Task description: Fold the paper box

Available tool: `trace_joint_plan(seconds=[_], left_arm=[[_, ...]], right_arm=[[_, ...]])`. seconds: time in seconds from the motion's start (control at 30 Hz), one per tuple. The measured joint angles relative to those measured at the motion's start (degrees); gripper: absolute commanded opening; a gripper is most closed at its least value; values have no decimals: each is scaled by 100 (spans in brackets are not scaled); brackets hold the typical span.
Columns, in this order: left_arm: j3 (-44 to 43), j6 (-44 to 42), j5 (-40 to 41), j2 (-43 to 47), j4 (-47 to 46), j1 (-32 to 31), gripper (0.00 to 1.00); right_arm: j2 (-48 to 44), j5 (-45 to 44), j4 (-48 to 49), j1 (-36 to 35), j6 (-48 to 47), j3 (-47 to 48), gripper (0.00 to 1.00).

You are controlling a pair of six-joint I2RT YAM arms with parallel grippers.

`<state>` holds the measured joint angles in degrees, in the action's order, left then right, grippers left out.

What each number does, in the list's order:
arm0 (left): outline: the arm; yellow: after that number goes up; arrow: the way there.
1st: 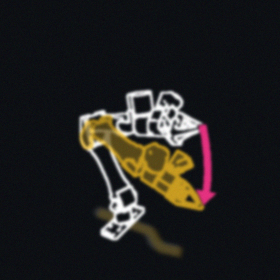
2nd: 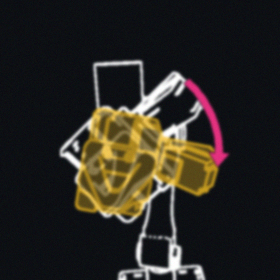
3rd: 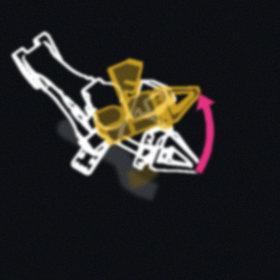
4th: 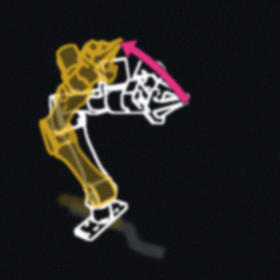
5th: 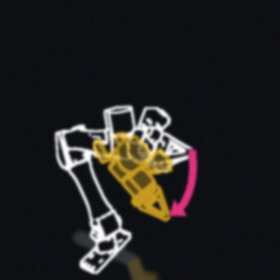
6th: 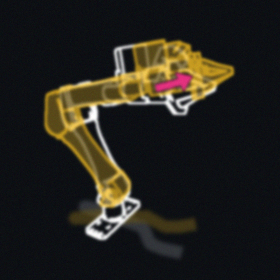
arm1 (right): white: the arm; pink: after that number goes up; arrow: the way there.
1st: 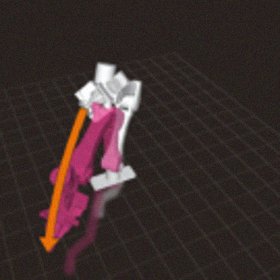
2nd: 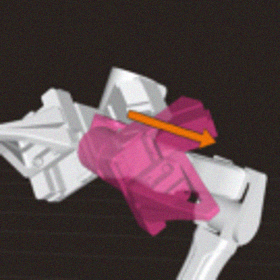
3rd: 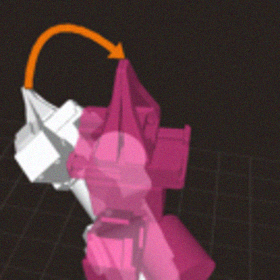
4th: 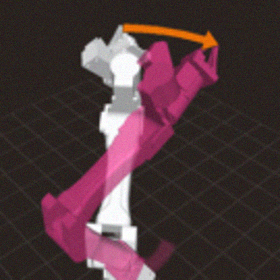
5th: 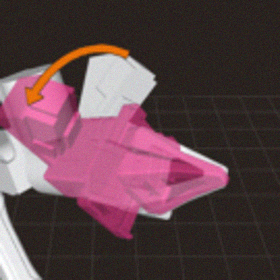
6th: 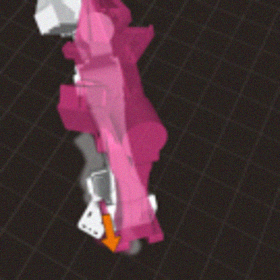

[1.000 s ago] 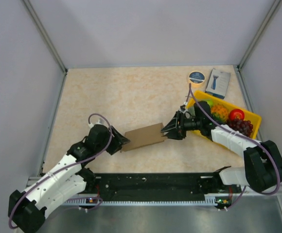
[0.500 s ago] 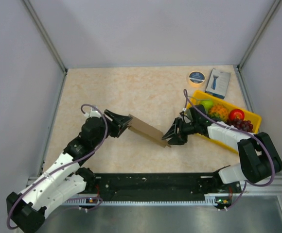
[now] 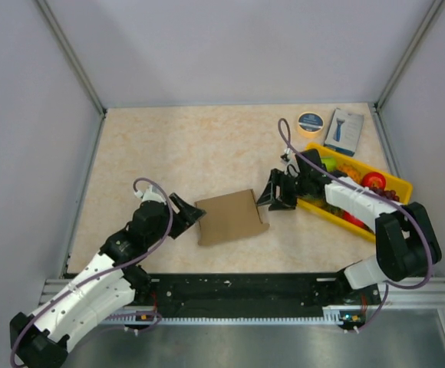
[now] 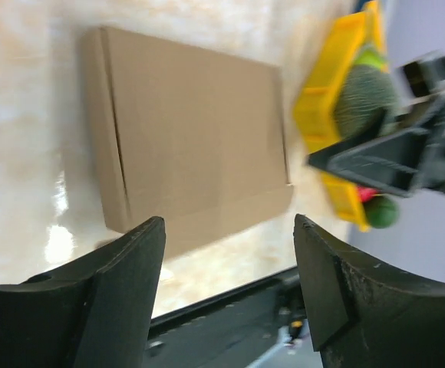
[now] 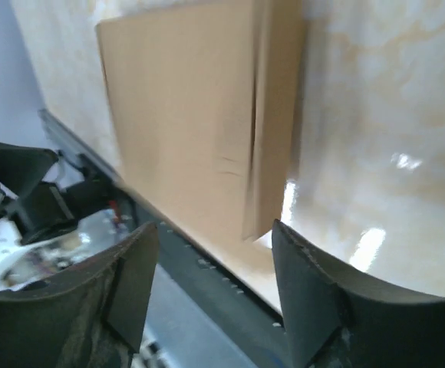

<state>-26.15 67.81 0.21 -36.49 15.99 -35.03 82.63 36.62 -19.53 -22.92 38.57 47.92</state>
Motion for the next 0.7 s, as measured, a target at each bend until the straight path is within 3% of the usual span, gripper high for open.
trace_joint_plan(seconds=[0.13,0.3,0.43,0.7], left_arm=[[61,-684,323,260,960,-22,64],[-90,-1329,345,-94,1639,-44,54],[-203,-1423,157,-660,1725,-291,55],[-407,-1209,225,-1539,1574,-1198,49]], right_arm=[[39,-686,-302,-66,-841,251,70],[-372,-1749,-896,-535,-1532,243,66],[-560,-1961,-1115,-977,-1711,280,60],[-214,-2103,-1276,-1167,-1825,280,48]])
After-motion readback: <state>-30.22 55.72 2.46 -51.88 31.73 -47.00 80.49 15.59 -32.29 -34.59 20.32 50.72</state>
